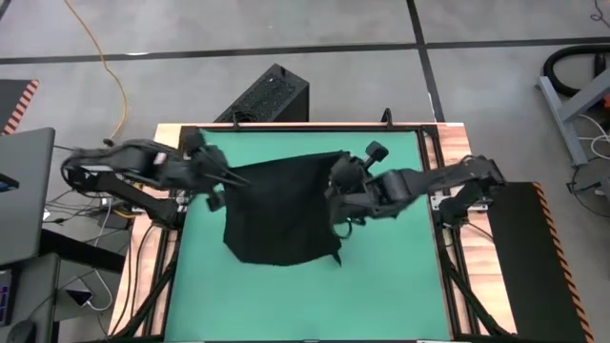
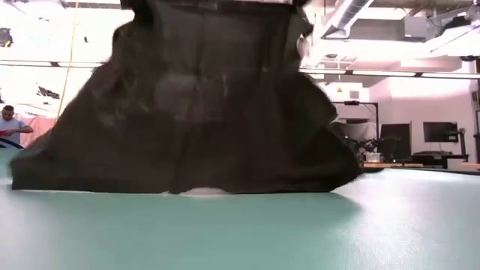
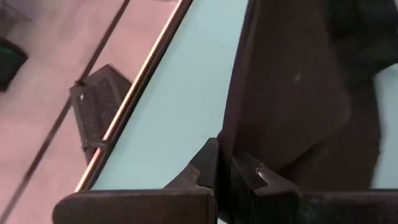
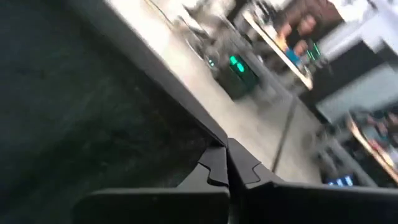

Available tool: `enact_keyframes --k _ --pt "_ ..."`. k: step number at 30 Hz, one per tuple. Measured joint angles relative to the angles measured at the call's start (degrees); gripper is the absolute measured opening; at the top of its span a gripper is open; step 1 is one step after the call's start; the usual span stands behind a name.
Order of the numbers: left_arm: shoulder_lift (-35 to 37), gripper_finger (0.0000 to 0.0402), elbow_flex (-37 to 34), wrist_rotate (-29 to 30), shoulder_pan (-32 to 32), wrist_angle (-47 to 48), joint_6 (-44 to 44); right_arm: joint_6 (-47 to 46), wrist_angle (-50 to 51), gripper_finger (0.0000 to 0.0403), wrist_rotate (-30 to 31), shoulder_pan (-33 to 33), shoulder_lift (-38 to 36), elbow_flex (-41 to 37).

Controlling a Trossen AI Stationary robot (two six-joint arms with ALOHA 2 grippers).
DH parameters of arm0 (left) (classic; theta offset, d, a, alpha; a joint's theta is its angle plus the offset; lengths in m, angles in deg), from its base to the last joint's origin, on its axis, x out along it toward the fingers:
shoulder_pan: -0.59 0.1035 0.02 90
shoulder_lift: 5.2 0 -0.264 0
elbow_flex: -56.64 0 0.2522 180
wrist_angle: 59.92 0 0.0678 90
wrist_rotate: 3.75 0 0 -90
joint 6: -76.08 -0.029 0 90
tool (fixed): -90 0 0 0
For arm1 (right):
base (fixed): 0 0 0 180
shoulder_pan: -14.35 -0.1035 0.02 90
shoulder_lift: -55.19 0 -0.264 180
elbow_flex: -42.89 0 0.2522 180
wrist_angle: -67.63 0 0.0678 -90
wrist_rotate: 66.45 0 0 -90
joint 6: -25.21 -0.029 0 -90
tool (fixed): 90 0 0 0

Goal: Roll towel
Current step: Fold the black towel

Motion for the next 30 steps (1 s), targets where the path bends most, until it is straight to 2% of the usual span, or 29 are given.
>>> enact_keyframes --k 4,11,16,19,23,26,30 --pt "0.2 0.0 -11.9 -1.5 3.8 -8.7 -4.1 -7.6 8.3 0.0001 -1.1 2.5 2.8 -0.9" --pt "1.0 0.0 -26.1 -1.9 12.1 -20.3 -9.7 -6.6 7.9 0.0001 -2.8 7.9 8.9 -3.1" --pt "1.0 0.0 -35.2 -5.6 17.7 -33.5 -14.7 -6.0 8.9 0.0001 -2.8 11.4 14.3 -3.9" --pt "1.1 0.0 -38.7 -6.9 20.1 -39.5 -18.0 -4.7 9.1 0.0001 -2.8 12.9 17.2 -4.0" --pt "1.1 0.0012 -41.6 -7.9 22.2 -43.1 -24.0 -4.6 9.7 0.0001 -2.8 14.0 18.8 -4.0" --pt "1.0 0.0039 -43.4 -10.9 22.8 -43.4 -28.7 -4.6 9.5 0.0001 -3.2 14.3 18.8 -4.0" --pt "1.1 0.0092 -43.6 -11.7 23.1 -44.2 -31.9 -4.6 9.6 0.0001 -3.3 14.3 17.6 -4.0"
